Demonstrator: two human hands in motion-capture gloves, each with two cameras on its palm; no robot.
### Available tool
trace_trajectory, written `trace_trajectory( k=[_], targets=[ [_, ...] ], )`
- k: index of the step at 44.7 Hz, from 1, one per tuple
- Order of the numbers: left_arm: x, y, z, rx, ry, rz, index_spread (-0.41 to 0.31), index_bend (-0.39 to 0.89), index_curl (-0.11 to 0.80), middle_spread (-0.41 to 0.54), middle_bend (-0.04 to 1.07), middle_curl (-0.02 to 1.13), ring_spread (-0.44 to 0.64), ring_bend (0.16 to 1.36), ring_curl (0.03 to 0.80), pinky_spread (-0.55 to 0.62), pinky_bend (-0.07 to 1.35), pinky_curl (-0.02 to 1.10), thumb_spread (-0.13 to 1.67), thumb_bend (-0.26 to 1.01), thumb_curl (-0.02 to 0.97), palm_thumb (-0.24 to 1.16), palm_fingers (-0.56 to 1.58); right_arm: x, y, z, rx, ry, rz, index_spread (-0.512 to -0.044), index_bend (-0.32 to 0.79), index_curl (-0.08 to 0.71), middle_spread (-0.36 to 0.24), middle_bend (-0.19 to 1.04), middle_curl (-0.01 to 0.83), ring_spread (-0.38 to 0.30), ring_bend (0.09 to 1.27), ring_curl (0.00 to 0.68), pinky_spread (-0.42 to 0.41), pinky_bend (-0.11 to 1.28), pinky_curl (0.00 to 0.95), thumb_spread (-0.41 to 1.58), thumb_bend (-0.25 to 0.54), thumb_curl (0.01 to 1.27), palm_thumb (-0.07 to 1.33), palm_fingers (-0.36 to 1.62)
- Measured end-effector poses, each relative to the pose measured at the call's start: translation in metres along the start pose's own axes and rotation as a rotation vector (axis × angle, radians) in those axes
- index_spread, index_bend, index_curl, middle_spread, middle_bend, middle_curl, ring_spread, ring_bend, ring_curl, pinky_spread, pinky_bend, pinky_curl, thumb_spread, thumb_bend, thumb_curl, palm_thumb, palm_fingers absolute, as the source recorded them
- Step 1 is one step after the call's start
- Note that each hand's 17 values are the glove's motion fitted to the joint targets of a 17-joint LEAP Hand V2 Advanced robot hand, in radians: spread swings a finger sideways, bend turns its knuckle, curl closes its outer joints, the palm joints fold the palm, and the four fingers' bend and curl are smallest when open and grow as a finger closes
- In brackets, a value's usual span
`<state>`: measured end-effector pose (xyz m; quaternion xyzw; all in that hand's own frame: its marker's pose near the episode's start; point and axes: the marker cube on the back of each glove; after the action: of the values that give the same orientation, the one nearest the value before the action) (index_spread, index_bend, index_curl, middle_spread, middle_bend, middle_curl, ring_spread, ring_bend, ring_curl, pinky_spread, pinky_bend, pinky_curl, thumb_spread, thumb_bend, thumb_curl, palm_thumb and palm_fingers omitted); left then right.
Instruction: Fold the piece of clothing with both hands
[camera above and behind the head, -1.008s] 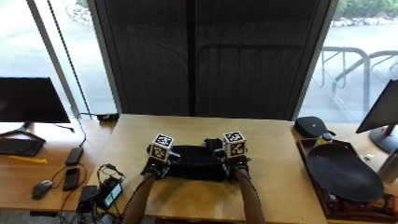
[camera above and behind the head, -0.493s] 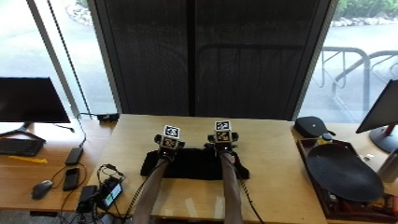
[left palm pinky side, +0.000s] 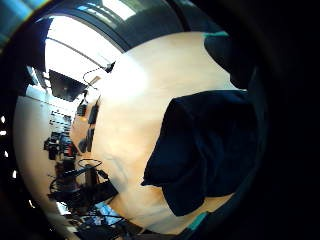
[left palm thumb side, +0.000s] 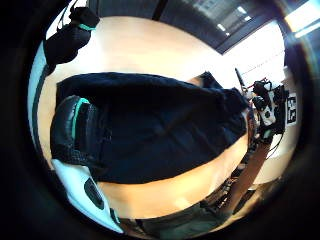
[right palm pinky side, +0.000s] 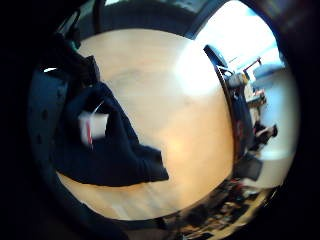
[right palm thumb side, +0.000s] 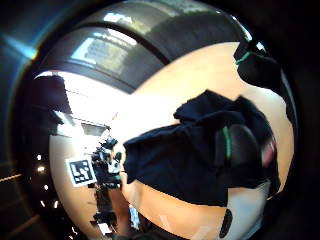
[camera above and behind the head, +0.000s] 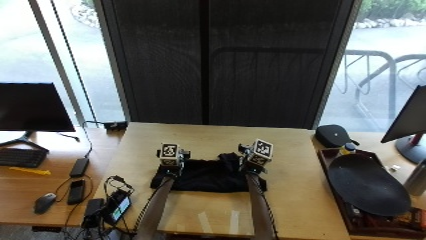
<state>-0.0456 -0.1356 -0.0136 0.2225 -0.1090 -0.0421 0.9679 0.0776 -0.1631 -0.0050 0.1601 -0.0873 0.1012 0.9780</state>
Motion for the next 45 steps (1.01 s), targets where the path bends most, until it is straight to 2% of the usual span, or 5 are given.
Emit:
trace_trajectory(
  k=[16,34,41,42,45],
  targets=[
    [-0.022,0.038,0.030,-0.061,-0.078,0.045,-0.200,0.17,0.385,-0.236,0.33,0.46,-0.17,0.49,0.386,0.16,0.20,0.18,1.34,-0.02,0.291,0.67,0.78,0.083,0.098,0.023,-0.213,-0.063,0.380,-0.269,0.07,0.299,-0.071,0.14,0.361,-0.029,0.41,0.377,0.054,0.67,0.398,1.18,-0.047,0.40,0.82,0.57],
    [-0.006,0.065,0.096,-0.369,0.129,-0.006,-0.139,0.13,0.398,0.000,0.10,0.35,0.16,0.40,0.361,0.31,0.40,0.30,1.42,-0.05,0.196,0.28,0.28,0.069,0.123,0.042,-0.558,0.068,0.628,-0.178,0.05,0.185,0.119,0.17,0.333,0.077,0.62,0.411,0.195,0.80,0.396,1.25,0.007,0.38,0.65,0.42],
    [-0.003,0.052,0.103,-0.257,0.140,0.009,-0.122,0.16,0.390,0.049,0.14,0.32,0.26,0.42,0.347,0.35,0.46,0.32,1.44,-0.02,0.177,0.19,0.21,0.082,0.110,0.043,-0.545,0.235,0.710,-0.157,-0.07,0.101,0.105,0.24,0.356,-0.094,0.81,0.447,-0.065,0.89,0.399,1.24,0.061,0.41,0.81,0.70],
    [-0.002,0.050,0.103,-0.244,0.142,0.012,-0.121,0.16,0.390,0.053,0.14,0.32,0.26,0.43,0.347,0.36,0.47,0.32,1.44,-0.02,0.175,0.18,0.21,0.083,0.110,0.042,-0.565,0.241,0.714,-0.156,0.02,0.113,0.126,0.21,0.348,-0.071,0.76,0.422,0.026,0.83,0.372,1.24,0.050,0.40,0.79,0.54],
    [-0.003,0.047,0.104,-0.222,0.134,0.005,-0.118,0.17,0.392,0.062,0.15,0.32,0.28,0.43,0.345,0.36,0.48,0.33,1.44,-0.01,0.174,0.16,0.20,0.082,0.111,0.036,-0.634,0.233,0.713,-0.151,-0.10,0.052,-0.018,0.43,0.426,-0.159,0.88,0.470,-0.166,0.87,0.395,1.20,0.068,0.42,0.87,0.86]
  ],
)
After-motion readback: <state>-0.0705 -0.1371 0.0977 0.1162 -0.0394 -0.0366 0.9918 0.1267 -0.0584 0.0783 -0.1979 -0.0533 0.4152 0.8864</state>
